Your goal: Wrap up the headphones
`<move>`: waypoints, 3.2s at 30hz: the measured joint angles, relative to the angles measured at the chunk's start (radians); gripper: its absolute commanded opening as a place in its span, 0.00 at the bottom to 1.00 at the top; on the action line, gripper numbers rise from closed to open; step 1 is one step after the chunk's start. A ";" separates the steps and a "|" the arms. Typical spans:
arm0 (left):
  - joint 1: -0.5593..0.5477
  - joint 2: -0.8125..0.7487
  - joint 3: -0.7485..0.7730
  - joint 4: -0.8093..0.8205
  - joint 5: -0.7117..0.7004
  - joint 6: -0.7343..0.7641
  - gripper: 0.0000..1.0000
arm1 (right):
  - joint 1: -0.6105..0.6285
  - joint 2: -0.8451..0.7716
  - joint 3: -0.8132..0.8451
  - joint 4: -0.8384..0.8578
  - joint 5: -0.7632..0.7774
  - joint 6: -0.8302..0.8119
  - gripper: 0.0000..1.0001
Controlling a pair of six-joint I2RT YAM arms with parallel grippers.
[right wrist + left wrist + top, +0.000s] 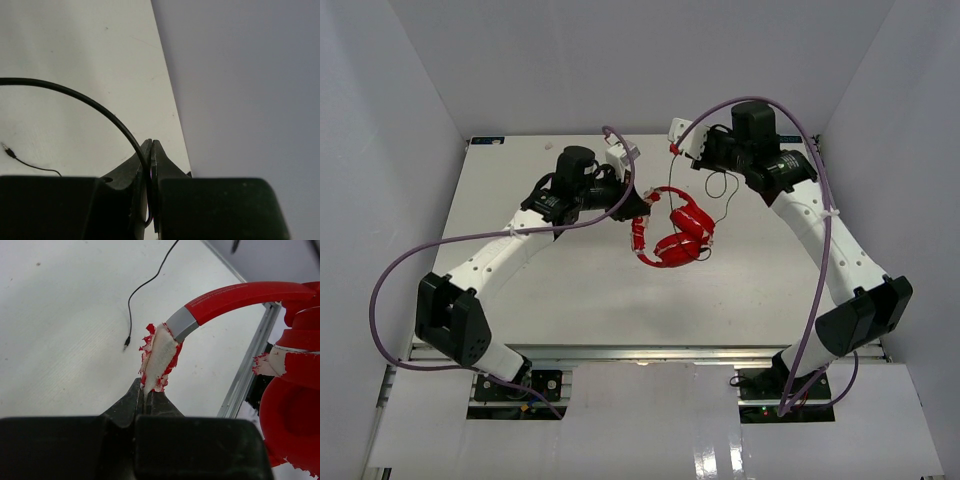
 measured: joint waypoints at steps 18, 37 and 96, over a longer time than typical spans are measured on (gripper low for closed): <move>-0.016 -0.107 0.050 0.068 -0.045 -0.114 0.00 | -0.240 0.026 -0.054 0.012 -0.483 0.379 0.09; -0.028 0.027 0.471 -0.061 -0.163 -0.312 0.00 | -0.238 0.035 -0.328 0.534 -1.028 1.002 0.33; 0.104 0.127 0.724 -0.365 -0.748 -0.258 0.00 | 0.072 -0.376 -0.649 0.159 -0.553 0.515 0.08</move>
